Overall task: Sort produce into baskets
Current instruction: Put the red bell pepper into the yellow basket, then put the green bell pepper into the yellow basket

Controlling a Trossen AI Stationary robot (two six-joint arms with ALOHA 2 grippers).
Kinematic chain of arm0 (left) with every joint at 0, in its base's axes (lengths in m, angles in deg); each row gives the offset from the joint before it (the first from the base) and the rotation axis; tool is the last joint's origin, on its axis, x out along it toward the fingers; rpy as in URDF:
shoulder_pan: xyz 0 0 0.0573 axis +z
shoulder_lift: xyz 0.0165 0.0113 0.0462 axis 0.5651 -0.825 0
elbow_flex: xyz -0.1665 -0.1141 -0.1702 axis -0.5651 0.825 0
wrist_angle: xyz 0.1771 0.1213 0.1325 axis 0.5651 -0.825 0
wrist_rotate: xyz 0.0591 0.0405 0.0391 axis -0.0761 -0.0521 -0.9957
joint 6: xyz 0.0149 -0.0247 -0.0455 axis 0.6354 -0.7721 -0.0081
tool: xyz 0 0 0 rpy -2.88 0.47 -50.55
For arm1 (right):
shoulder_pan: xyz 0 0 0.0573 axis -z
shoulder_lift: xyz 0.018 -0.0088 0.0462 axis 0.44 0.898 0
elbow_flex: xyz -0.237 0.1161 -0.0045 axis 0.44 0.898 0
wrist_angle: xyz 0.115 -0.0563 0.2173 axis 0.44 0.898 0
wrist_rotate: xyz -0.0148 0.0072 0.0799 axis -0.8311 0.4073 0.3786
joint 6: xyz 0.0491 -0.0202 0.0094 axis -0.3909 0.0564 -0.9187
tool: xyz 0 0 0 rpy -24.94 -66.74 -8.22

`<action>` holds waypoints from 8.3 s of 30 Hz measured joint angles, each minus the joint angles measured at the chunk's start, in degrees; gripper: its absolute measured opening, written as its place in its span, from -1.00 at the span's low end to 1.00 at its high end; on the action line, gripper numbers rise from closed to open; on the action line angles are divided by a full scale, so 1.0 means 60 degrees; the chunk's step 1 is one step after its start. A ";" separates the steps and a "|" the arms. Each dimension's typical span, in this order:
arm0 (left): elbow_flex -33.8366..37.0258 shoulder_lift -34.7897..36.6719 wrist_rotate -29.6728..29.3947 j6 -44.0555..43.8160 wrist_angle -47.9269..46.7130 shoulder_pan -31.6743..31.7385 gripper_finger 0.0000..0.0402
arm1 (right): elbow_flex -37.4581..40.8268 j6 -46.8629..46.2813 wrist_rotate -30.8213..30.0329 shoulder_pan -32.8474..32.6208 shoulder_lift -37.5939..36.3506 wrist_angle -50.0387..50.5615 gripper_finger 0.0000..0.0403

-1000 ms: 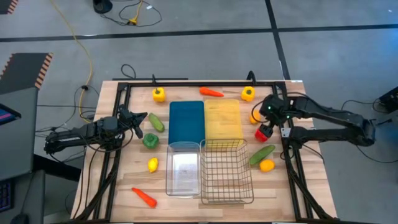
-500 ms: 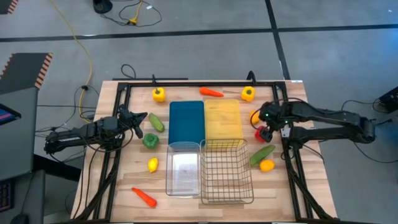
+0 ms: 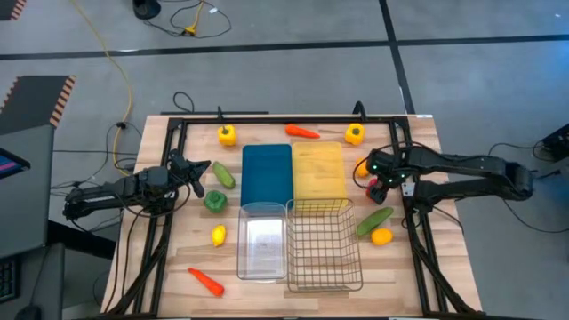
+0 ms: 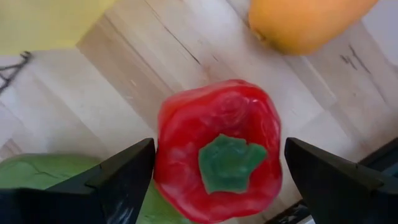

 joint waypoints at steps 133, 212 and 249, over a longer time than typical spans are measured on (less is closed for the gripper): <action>-0.1375 -0.0482 0.4363 -0.1120 0.0195 -0.0001 0.08 | -0.3497 0.1264 0.0499 0.2029 0.4909 -0.5109 0.91; -0.6222 -0.8837 0.4615 -0.4243 -0.4874 0.0001 0.44 | -0.3497 0.1253 0.0506 0.2029 0.4909 -0.5113 0.91; -0.4226 -0.8903 0.4848 -0.6209 -0.3993 -0.0785 0.93 | -0.3497 0.1257 0.0506 0.2029 0.4909 -0.5113 0.91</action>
